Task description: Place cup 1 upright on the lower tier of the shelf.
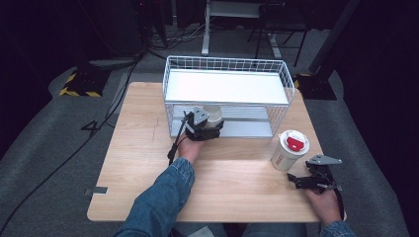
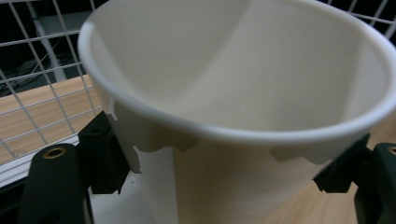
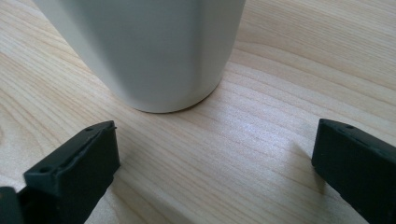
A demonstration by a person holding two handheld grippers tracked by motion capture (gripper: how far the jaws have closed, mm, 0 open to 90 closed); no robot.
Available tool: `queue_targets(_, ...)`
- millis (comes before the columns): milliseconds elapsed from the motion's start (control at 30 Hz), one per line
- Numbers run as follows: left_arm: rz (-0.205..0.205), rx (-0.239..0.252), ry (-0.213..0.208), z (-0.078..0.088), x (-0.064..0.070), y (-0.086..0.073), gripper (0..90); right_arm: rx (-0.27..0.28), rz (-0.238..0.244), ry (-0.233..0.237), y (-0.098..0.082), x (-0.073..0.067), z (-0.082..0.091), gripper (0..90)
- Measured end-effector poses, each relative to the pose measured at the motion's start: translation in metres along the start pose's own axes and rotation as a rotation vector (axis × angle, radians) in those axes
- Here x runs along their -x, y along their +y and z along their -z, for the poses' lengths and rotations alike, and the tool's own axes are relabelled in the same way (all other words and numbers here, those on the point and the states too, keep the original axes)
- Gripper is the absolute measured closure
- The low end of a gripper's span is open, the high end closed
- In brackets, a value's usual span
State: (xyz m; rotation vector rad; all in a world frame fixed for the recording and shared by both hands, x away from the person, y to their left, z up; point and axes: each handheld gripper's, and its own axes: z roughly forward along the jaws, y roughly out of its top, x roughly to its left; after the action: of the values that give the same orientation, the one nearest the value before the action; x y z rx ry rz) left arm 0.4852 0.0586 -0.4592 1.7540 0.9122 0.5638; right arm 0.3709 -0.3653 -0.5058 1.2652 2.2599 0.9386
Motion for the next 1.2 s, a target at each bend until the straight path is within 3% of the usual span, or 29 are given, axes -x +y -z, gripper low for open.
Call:
queue_targets(67,0.012,0.002,0.01,-0.005,-0.003,-0.001,21.9,0.0,0.0,0.0,0.0,0.0,0.0,0.9)
queue_targets(233,-0.077,0.059,0.054,-0.012,-0.008,-0.006,21.9,0.0,0.0,0.0,0.0,0.0,0.0,0.9)
queue_targets(267,-0.079,0.062,0.048,-0.013,-0.009,-0.007,21.9,0.0,0.0,0.0,0.0,0.0,0.0,0.9)
queue_targets(400,-0.04,0.053,0.028,-0.015,-0.008,-0.008,21.9,0.0,0.0,0.0,0.0,0.0,0.0,0.9)
queue_targets(567,-0.032,0.034,0.024,-0.018,-0.008,-0.011,21.9,0.0,0.0,0.0,0.0,0.0,0.0,0.9)
queue_targets(600,-0.015,0.037,0.02,-0.02,-0.007,-0.011,21.9,0.0,0.0,0.0,0.0,0.0,0.0,0.9)
queue_targets(867,0.009,0.005,0.036,-0.031,-0.011,-0.017,21.8,0.0,0.0,0.0,0.0,0.0,0.0,0.9)
queue_targets(967,0.009,-0.008,0.024,-0.035,-0.012,-0.017,21.8,0.0,0.0,0.0,0.0,0.0,0.0,0.9)
queue_targets(1100,0.023,-0.017,0.056,-0.039,-0.011,-0.015,21.8,0.0,0.0,0.0,0.0,0.0,0.0,0.9)
queue_targets(1167,0.014,-0.025,0.006,-0.042,-0.014,-0.014,21.8,0.0,0.0,0.0,0.0,0.0,0.0,0.9)
queue_targets(1200,0.034,-0.026,0.082,-0.04,-0.012,-0.014,21.7,0.0,0.0,0.0,0.0,0.0,0.0,0.9)
